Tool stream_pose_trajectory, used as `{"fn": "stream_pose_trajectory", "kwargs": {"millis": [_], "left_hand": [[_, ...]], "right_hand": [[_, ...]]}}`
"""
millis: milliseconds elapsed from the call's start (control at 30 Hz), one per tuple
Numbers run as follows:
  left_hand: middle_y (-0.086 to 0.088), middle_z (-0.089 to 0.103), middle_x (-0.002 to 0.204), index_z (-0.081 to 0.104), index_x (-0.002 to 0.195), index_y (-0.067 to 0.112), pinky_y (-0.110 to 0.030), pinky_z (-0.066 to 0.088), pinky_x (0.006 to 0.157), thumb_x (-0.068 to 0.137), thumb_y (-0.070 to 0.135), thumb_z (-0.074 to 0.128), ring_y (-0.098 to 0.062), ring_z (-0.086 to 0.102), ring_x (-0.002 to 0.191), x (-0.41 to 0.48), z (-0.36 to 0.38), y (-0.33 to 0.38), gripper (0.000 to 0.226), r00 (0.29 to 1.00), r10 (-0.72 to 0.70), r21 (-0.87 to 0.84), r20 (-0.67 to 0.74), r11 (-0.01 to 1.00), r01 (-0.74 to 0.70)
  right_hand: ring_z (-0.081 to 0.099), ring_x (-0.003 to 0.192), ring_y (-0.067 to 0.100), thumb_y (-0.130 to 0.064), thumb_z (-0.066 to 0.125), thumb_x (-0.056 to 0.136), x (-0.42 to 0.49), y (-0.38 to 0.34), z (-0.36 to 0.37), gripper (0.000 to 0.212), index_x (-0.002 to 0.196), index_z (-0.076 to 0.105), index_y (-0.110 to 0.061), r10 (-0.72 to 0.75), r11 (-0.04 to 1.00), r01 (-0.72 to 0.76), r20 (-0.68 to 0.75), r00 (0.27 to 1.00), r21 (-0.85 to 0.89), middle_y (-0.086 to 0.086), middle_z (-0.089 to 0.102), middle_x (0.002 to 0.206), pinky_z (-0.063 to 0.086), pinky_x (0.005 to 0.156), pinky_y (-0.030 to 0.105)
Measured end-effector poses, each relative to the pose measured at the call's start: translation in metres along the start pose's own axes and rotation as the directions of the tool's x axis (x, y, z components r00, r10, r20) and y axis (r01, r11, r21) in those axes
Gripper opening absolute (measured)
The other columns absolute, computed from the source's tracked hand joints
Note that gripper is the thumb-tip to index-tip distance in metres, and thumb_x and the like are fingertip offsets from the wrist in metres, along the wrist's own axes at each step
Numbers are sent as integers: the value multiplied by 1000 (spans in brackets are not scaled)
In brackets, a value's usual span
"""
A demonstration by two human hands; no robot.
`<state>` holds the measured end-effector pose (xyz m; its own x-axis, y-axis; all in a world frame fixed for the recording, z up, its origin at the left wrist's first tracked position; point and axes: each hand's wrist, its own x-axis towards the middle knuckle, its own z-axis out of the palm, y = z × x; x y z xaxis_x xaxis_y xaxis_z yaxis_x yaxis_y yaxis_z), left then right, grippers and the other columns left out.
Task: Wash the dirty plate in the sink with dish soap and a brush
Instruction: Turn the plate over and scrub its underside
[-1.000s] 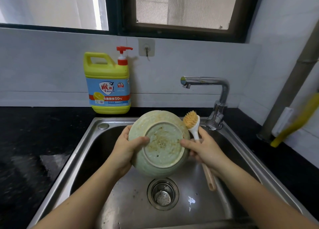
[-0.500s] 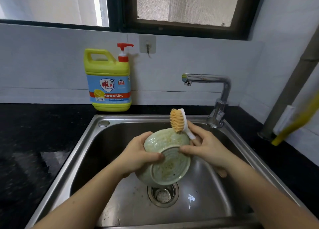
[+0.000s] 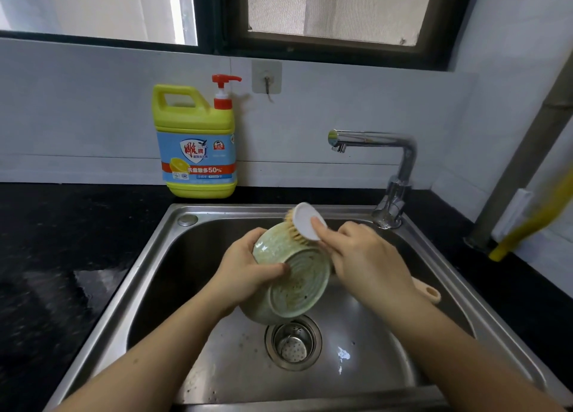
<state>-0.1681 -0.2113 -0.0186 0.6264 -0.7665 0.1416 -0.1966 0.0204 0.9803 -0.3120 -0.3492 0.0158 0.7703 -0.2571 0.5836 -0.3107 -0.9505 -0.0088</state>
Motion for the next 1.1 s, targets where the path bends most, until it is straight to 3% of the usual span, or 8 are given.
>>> {"fn": "stream_pose_trajectory", "kwargs": {"millis": [133, 333, 400, 533, 633, 700, 800, 1100], "left_hand": [[-6, 68, 93, 61, 94, 22, -39, 59, 74, 58, 14, 73, -23, 68, 87, -1, 1, 1, 39, 1000, 14, 10, -28, 1000, -14], [0, 70, 88, 62, 99, 23, -24, 57, 68, 59, 7, 68, -11, 69, 81, -2, 3, 1, 44, 1000, 28, -13, -6, 1000, -29], [3, 70, 84, 62, 96, 26, -22, 56, 67, 59, 7, 67, -11, 68, 79, -3, 4, 0, 43, 999, 34, 29, 11, 999, -34], [-3, 67, 86, 59, 86, 27, -35, 59, 72, 59, 13, 72, -19, 66, 83, -2, 5, -2, 32, 999, 47, 167, 8, 985, -48], [-5, 67, 88, 59, 85, 26, -40, 58, 74, 57, 16, 71, -22, 66, 84, -2, 5, -1, 32, 999, 39, 157, -11, 987, -37], [-6, 67, 88, 60, 86, 25, -40, 58, 74, 58, 15, 70, -22, 66, 84, -1, 5, -1, 32, 999, 37, 144, -11, 989, -35], [-5, 68, 91, 61, 93, 25, -34, 58, 75, 59, 10, 70, -19, 67, 86, -1, 4, -1, 38, 999, 42, 110, -18, 993, -39], [-4, 66, 89, 58, 90, 21, -37, 58, 74, 57, 19, 71, -20, 66, 85, -1, 3, 0, 36, 999, 31, 139, -36, 990, -26]], "right_hand": [[41, 80, 16, -35, 41, 99, -2, 18, -10, 42, 141, 40, -40, 139, 990, -142, 107, 984, 20, -1, 48, 87, 35, 63, 30], [52, 57, 19, -22, 84, 64, -5, -15, -4, 47, 109, 71, -26, -173, 985, 173, 16, 985, -6, -2, 56, 67, 36, 37, 26], [52, 56, 18, -21, 86, 62, -3, -17, -2, 49, 109, 71, -25, -142, 989, 142, 5, 990, -44, -3, 56, 67, 33, 38, 25], [49, 82, 19, -31, 46, 97, 1, 3, -13, 36, 133, 48, -33, 56, 993, -47, 86, 995, -105, -1, 55, 90, 37, 60, 29], [52, 89, 21, -37, 36, 100, -1, 9, -24, 33, 131, 49, -33, 51, 992, -29, 172, 984, -125, 0, 55, 95, 41, 66, 31], [49, 81, 19, -34, 50, 96, -3, -4, -25, 30, 126, 52, -33, -41, 992, 58, 145, 989, -114, -2, 57, 91, 37, 59, 29], [52, 58, 19, -24, 86, 61, -6, -21, -11, 45, 104, 70, -25, -132, 984, 136, 38, 991, -119, -3, 59, 71, 34, 38, 26], [46, 49, 19, -17, 90, 53, -6, -2, -1, 46, 97, 73, -19, -48, 981, 44, -21, 999, -189, -1, 53, 57, 27, 35, 26]]}}
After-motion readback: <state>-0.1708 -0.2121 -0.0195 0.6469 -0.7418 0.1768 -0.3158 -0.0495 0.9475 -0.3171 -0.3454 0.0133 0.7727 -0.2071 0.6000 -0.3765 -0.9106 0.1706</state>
